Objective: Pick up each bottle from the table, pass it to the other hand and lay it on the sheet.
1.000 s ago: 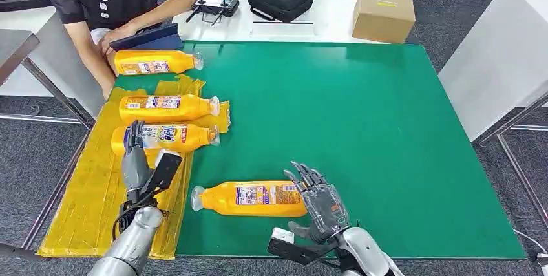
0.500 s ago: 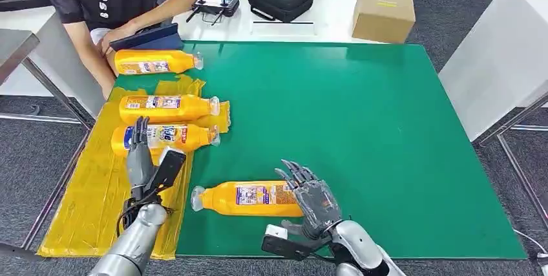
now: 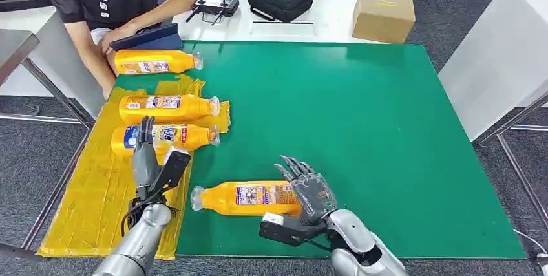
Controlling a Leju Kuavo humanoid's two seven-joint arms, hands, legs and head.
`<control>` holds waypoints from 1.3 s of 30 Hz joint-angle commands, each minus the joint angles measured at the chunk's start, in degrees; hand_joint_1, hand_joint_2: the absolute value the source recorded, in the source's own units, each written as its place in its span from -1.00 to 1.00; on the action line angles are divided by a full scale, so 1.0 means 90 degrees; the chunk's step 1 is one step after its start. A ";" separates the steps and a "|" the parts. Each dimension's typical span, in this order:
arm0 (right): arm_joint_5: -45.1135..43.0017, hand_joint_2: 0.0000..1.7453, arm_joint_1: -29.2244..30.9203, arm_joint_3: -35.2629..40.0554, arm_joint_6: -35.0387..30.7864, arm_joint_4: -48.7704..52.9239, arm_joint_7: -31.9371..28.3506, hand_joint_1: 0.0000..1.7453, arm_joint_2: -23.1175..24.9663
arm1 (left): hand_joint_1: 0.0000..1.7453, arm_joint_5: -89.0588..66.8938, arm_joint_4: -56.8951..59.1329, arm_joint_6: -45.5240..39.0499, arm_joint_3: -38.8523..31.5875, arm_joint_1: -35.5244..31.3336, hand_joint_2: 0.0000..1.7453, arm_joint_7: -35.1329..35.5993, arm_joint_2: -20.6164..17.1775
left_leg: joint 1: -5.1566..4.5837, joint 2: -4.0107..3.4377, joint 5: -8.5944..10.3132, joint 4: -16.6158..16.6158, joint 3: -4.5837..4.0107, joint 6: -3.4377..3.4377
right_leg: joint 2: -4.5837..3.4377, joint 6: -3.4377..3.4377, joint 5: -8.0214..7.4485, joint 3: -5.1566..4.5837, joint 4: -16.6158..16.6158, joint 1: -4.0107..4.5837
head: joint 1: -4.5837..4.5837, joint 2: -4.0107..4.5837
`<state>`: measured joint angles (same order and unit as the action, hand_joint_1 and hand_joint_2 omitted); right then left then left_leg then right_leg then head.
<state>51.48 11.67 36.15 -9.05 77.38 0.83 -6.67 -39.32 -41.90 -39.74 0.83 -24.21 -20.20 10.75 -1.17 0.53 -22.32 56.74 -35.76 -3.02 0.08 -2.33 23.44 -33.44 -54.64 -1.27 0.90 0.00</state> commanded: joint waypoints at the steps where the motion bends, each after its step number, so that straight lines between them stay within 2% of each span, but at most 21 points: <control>1: -0.0344 1.00 0.0660 0.0251 -0.0075 -0.1680 -0.0132 -1.00 0.0359 | -1.00 0.0086 0.0288 -0.0029 0.0141 -0.0149 1.00 -0.0028 -0.0067 | 0.0009 -0.0016 -0.0011 -0.0005 0.0031 0.0026 | -0.0013 0.0017 0.0004 0.0030 0.0010 0.0009 | 0.0003 0.0000; 8: -0.0677 1.00 0.0883 0.0401 0.0093 -0.2258 -0.0217 -1.00 0.0680 | -1.00 0.0186 0.0293 -0.0029 0.0053 -0.0184 1.00 -0.0174 -0.0081 | 0.0014 -0.0025 -0.0022 0.0000 0.0045 0.0037 | -0.0021 0.0024 0.0012 0.0044 0.0009 0.0014 | 0.0000 0.0000; 9: -0.0750 1.00 0.0923 0.0426 0.0154 -0.2398 -0.0240 -1.00 0.0743 | -1.00 0.0249 0.0287 -0.0025 0.0069 -0.0190 1.00 -0.0208 -0.0090 | 0.0008 -0.0015 -0.0010 -0.0002 0.0022 0.0021 | -0.0013 0.0014 0.0004 0.0021 0.0006 0.0008 | -0.0002 0.0000; 12: -0.0871 1.00 0.0989 0.0488 0.0143 -0.2730 -0.0360 -1.00 0.0910 | -1.00 0.0400 0.0142 -0.0029 0.0108 -0.0137 1.00 -0.0300 -0.0097 | 0.0015 -0.0022 -0.0022 -0.0002 0.0048 0.0038 | -0.0018 0.0025 0.0013 0.0047 0.0009 0.0014 | 0.0000 0.0000; 13: -0.0872 1.00 0.1005 0.0512 0.0140 -0.2775 -0.0374 -1.00 0.0941 | -1.00 0.0427 0.0108 -0.0025 0.0113 -0.0124 1.00 -0.0309 -0.0097 | 0.0012 -0.0015 -0.0011 -0.0003 0.0027 0.0024 | -0.0012 0.0016 0.0004 0.0027 0.0009 0.0012 | 0.0002 0.0000; 15: -0.0847 1.00 0.1120 0.0587 0.0096 -0.2964 -0.0408 -1.00 0.1034 | -1.00 0.0503 0.0004 -0.0005 0.0135 -0.0107 1.00 -0.0314 -0.0088 | 0.0018 -0.0029 -0.0022 -0.0001 0.0052 0.0041 | -0.0020 0.0027 0.0012 0.0049 0.0010 0.0017 | 0.0000 0.0000; 16: -0.0827 1.00 0.1165 0.0606 0.0061 -0.3039 -0.0408 -1.00 0.1064 | -1.00 0.0527 -0.0020 0.0000 0.0150 -0.0104 1.00 -0.0319 -0.0090 | 0.0011 -0.0027 -0.0009 -0.0003 0.0030 0.0024 | -0.0015 0.0016 0.0003 0.0025 0.0007 0.0011 | -0.0002 0.0000; 20: -0.0700 1.00 0.1313 0.0693 -0.0071 -0.3287 -0.0370 -1.00 0.1188 | -1.00 0.0601 -0.0100 0.0009 0.0221 -0.0074 1.00 -0.0318 -0.0099 | 0.0015 -0.0034 -0.0009 -0.0003 0.0040 0.0028 | -0.0018 0.0020 0.0002 0.0031 0.0007 0.0013 | 0.0000 0.0000; 26: -0.0530 1.00 0.1282 0.0701 -0.0235 -0.3312 -0.0291 -1.00 0.1178 | -1.00 0.0732 -0.0366 0.0048 0.0285 0.0088 1.00 -0.0351 -0.0128 | 0.0017 -0.0032 -0.0011 -0.0003 0.0059 0.0026 | -0.0013 0.0019 0.0005 0.0052 0.0010 0.0014 | 0.0000 0.0000; 27: -0.0477 1.00 0.1261 0.0680 -0.0251 -0.3282 -0.0260 -0.48 0.1175 | -1.00 0.0750 -0.0528 0.0060 0.0307 0.0163 1.00 -0.0319 -0.0154 | 0.0019 -0.0034 -0.0018 -0.0003 0.0072 0.0038 | -0.0015 0.0027 0.0011 0.0065 0.0010 0.0017 | 0.0000 0.0000; 28: -0.0453 1.00 0.1261 0.0675 -0.0257 -0.3279 -0.0247 0.52 0.1176 | -1.00 0.0767 -0.0577 0.0068 0.0308 0.0184 1.00 -0.0307 -0.0157 | 0.0015 -0.0032 -0.0010 -0.0005 0.0062 0.0026 | -0.0015 0.0019 0.0004 0.0056 0.0010 0.0013 | 0.0000 0.0000; 29: -0.0422 1.00 0.1270 0.0672 -0.0267 -0.3285 -0.0230 0.52 0.1181 | -1.00 0.0794 -0.0631 0.0082 0.0304 0.0203 1.00 -0.0299 -0.0162 | 0.0018 -0.0033 -0.0013 -0.0003 0.0065 0.0030 | -0.0015 0.0021 0.0005 0.0060 0.0011 0.0016 | 0.0000 0.0000; 30: -0.0342 1.00 0.1314 0.0680 -0.0263 -0.3327 -0.0168 0.90 0.1200 | -1.00 0.0845 -0.0766 0.0116 0.0292 0.0236 1.00 -0.0294 -0.0173 | 0.0012 -0.0030 -0.0007 -0.0003 0.0054 0.0020 | -0.0013 0.0015 0.0002 0.0048 0.0006 0.0010 | 0.0000 0.0000; 39: -0.0228 1.00 0.1308 0.0667 -0.0302 -0.3350 -0.0111 0.94 0.1189 | -1.00 0.0893 -0.0937 0.0178 0.0280 0.0288 1.00 -0.0256 -0.0199 | 0.0014 -0.0026 -0.0006 -0.0005 0.0067 0.0024 | -0.0009 0.0018 0.0002 0.0063 0.0010 0.0012 | 0.0000 0.0000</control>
<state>49.00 22.72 39.98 -11.72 52.39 -0.66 4.04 -31.74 -49.25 -38.53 2.19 -21.59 -22.95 10.73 -1.13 0.33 -22.30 56.73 -35.31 -3.02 0.00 -2.31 23.42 -33.05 -54.64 -1.25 0.90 0.00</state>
